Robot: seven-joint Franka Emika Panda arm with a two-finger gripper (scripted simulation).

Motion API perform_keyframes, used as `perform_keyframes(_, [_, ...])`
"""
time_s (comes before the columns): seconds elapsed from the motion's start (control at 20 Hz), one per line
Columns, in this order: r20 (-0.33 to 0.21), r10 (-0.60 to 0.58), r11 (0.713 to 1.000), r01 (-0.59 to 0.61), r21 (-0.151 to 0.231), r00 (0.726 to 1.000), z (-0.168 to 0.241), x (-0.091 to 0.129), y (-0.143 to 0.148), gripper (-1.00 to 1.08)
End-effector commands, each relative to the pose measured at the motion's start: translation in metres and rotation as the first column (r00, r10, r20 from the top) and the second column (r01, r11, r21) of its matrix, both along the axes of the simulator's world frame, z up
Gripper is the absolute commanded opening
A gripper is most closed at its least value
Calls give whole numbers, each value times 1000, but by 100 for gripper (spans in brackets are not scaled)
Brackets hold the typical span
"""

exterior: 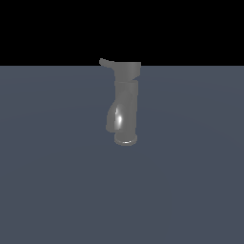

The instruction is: Turn on the faucet by rotating a designated handle.

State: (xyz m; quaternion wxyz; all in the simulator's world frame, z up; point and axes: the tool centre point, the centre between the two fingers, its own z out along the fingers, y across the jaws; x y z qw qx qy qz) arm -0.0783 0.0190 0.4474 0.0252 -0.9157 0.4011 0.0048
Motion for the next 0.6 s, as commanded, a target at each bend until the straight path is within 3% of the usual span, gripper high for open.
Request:
perform_keyframes(0.0, [-4, -63, 998, 63, -2, 998, -7, 13, 1, -100])
perform_keyframes(0.25, [-10, -185, 983, 184, -7, 983, -23, 37, 4, -100])
perform_keyframes(0.55, [-16, -326, 945, 326, -15, 945, -44, 65, 7, -100])
